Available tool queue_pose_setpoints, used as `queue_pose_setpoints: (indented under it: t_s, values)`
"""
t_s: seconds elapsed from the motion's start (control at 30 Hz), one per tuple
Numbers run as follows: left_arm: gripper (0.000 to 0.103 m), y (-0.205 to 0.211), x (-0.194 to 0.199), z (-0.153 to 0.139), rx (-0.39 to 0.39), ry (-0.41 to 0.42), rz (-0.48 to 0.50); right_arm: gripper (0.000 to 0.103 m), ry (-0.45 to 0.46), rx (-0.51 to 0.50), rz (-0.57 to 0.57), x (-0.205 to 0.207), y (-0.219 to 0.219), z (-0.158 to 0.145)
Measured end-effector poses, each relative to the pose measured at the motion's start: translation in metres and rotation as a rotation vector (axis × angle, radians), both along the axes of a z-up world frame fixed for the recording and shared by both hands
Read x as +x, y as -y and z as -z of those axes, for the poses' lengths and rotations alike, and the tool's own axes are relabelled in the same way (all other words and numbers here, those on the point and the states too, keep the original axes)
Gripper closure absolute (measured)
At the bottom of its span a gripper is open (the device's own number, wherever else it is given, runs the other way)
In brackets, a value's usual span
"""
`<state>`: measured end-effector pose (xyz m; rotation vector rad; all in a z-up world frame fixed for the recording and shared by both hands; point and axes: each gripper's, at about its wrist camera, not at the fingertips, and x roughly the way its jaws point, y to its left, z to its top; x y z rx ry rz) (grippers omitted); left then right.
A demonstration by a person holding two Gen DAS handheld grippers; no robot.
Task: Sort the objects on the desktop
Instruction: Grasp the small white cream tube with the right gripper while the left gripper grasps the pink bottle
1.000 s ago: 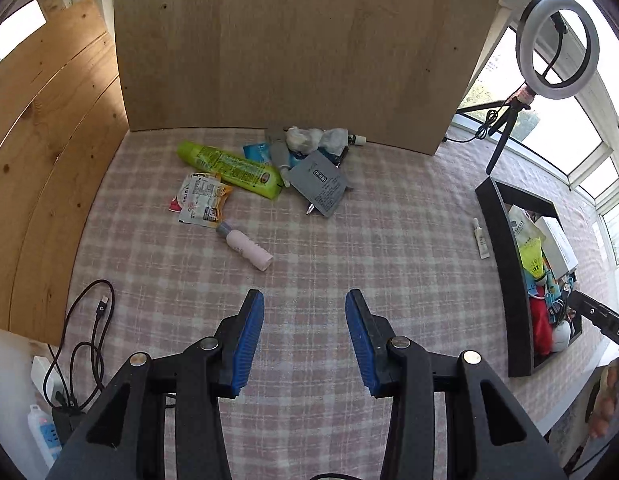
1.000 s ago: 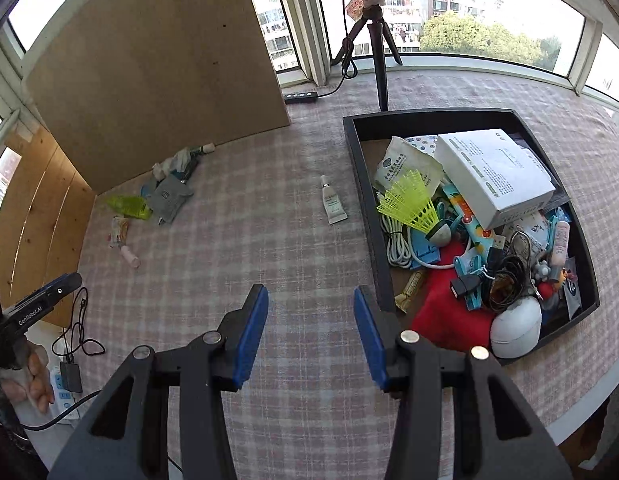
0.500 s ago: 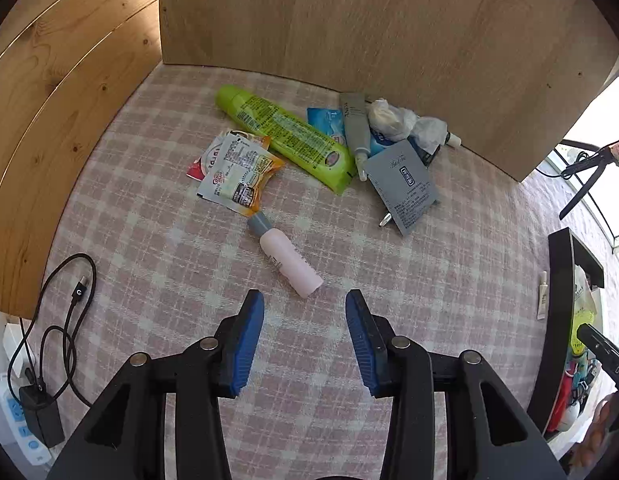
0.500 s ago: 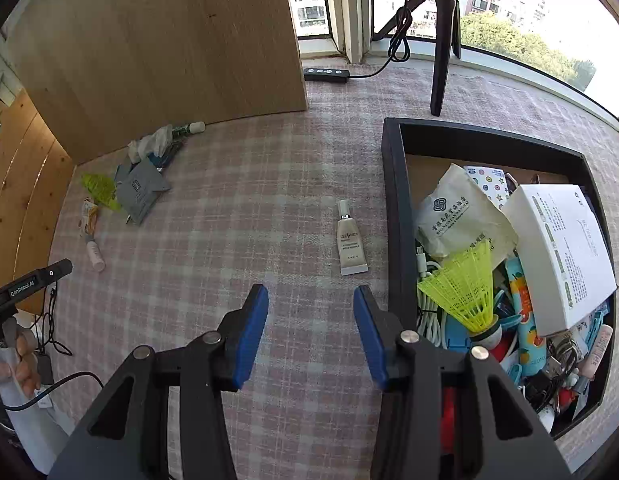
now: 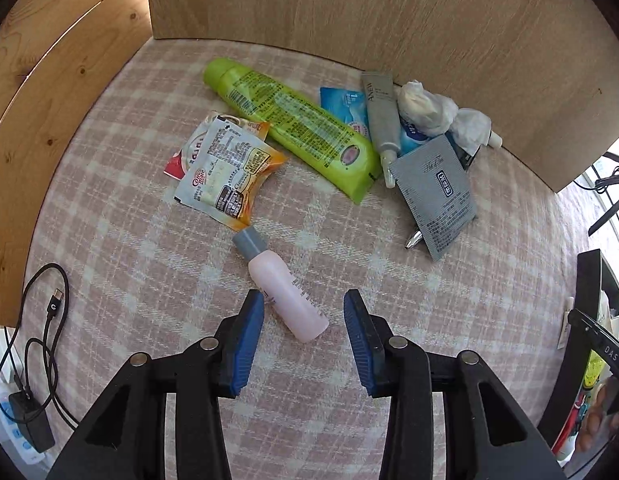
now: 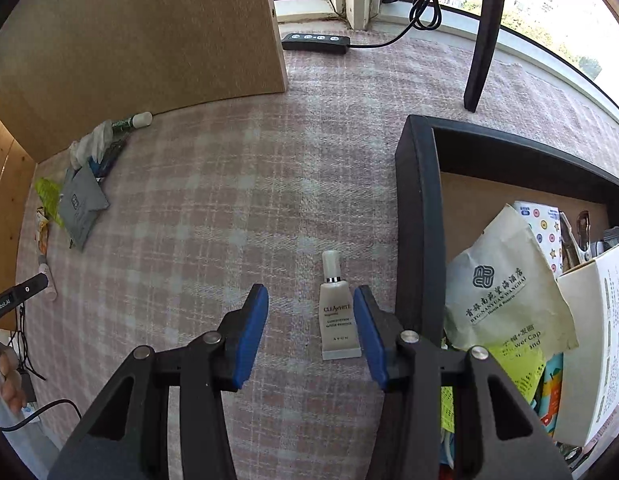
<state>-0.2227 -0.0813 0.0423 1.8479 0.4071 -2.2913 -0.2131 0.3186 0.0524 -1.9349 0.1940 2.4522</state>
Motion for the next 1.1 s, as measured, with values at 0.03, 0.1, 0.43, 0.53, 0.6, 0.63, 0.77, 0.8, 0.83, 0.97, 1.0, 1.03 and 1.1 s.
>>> queue_pose_setpoints:
  t_s: [0.03,0.1,0.43,0.53,0.6,0.63,0.77,0.8,0.83,0.97,1.0,1.03,1.1]
  values:
    - [0.065,-0.001,0.000,0.001,-0.002,0.002,0.000,0.060,0.006,0.004,-0.002,-0.002,0.000,0.004]
    - [0.065,-0.004,0.000,0.004,-0.008,0.009,0.004,0.062,0.015,0.017,0.002,-0.005,0.001,0.010]
    - [0.075,-0.008,0.002,0.013,-0.026,0.031,0.010,0.069,0.012,0.076,-0.040,-0.011,0.010,0.018]
    - [0.084,-0.009,0.005,0.011,-0.051,0.027,0.017,0.070,0.009,0.103,-0.057,-0.015,0.015,0.020]
    - [0.084,-0.011,0.007,0.010,-0.056,0.017,0.028,0.076,0.005,0.101,-0.073,-0.016,0.017,0.020]
    - [0.084,-0.012,0.009,0.009,-0.061,0.012,0.033,0.083,0.003,0.096,-0.077,-0.016,0.017,0.019]
    - [0.084,-0.013,0.015,0.006,-0.073,0.004,0.030,0.088,-0.001,0.043,-0.056,-0.018,0.009,0.019]
    - [0.084,-0.013,0.017,0.006,-0.068,0.003,0.027,0.089,0.001,0.015,-0.043,-0.018,0.005,0.019]
    - [0.084,-0.012,0.018,0.005,-0.066,0.001,0.023,0.093,0.004,-0.015,-0.030,-0.018,0.000,0.019]
    - [0.084,-0.015,0.025,-0.002,-0.082,-0.010,0.030,0.093,-0.003,-0.055,-0.003,-0.017,-0.015,0.018]
    - [0.084,-0.017,0.026,-0.003,-0.084,-0.012,0.032,0.093,-0.007,-0.045,-0.003,-0.016,-0.017,0.018]
    - [0.084,-0.018,0.027,-0.005,-0.084,-0.017,0.035,0.093,-0.010,-0.041,-0.001,-0.016,-0.020,0.019]
    - [0.084,-0.022,0.029,-0.010,-0.081,-0.024,0.037,0.093,-0.015,-0.049,0.000,-0.002,-0.016,0.018]
